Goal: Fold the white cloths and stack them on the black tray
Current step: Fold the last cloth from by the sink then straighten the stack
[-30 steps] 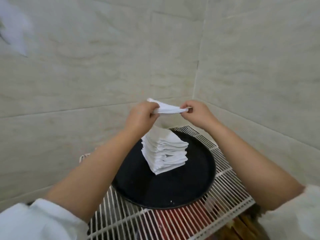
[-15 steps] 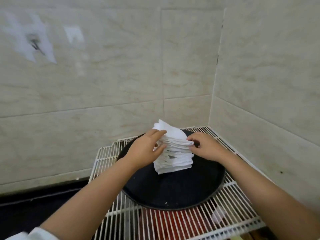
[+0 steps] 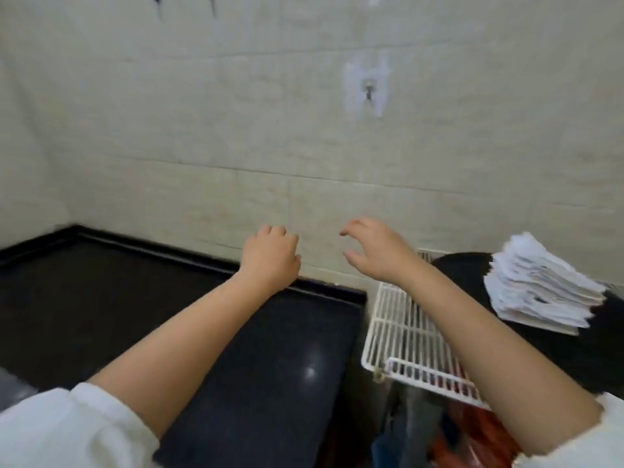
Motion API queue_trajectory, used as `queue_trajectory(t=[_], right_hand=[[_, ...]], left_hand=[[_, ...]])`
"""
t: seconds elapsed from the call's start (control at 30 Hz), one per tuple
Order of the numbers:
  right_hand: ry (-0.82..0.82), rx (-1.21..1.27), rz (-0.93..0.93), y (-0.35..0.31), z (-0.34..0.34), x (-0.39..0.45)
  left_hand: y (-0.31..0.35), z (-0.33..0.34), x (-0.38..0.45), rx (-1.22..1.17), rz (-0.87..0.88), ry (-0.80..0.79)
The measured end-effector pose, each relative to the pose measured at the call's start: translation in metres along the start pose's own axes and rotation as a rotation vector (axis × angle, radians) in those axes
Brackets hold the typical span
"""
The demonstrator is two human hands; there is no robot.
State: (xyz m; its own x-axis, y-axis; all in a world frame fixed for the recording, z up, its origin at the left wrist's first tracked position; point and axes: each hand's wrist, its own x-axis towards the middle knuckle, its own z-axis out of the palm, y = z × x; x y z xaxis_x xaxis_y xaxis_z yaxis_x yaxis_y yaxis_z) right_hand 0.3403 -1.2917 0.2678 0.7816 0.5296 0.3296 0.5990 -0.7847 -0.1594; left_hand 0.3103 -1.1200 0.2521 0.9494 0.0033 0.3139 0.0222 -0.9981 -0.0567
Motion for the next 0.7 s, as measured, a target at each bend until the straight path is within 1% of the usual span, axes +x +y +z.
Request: queue_trajectory(t=[0.07, 0.2, 0.27, 0.33, 0.47, 0.53, 0.7], right_hand=[[-0.009, 0.044, -0.132, -0.075, 0.022, 0.023], [-0.086, 0.165, -0.418, -0.258, 0.071, 0.042], [-0.109, 0.214, -0.532, -0.339, 0.09, 0.038], [-0.165, 0.249, -0.631, -0.417, 0.109, 0.03], [-0.268, 0.296, -0.8, -0.552, 0.142, 0.011], [-0.293, 0.332, -0.902, -0.621, 0.158, -0.001], [-0.282, 0.294, -1.166, -0.772, 0.206, -0.022]], left_hand=[[-0.069, -0.009, -0.045, 0.06, -0.135, 0.017], [-0.21, -0.031, -0.174, 0.187, -0.444, -0.011], [-0.267, -0.042, -0.237, 0.216, -0.596, -0.025], [-0.316, -0.054, -0.304, 0.245, -0.752, -0.046], [-0.388, -0.075, -0.424, 0.275, -1.017, -0.074], [-0.421, -0.084, -0.481, 0.299, -1.142, -0.082], [-0.5, -0.088, -0.59, 0.368, -1.422, -0.155]])
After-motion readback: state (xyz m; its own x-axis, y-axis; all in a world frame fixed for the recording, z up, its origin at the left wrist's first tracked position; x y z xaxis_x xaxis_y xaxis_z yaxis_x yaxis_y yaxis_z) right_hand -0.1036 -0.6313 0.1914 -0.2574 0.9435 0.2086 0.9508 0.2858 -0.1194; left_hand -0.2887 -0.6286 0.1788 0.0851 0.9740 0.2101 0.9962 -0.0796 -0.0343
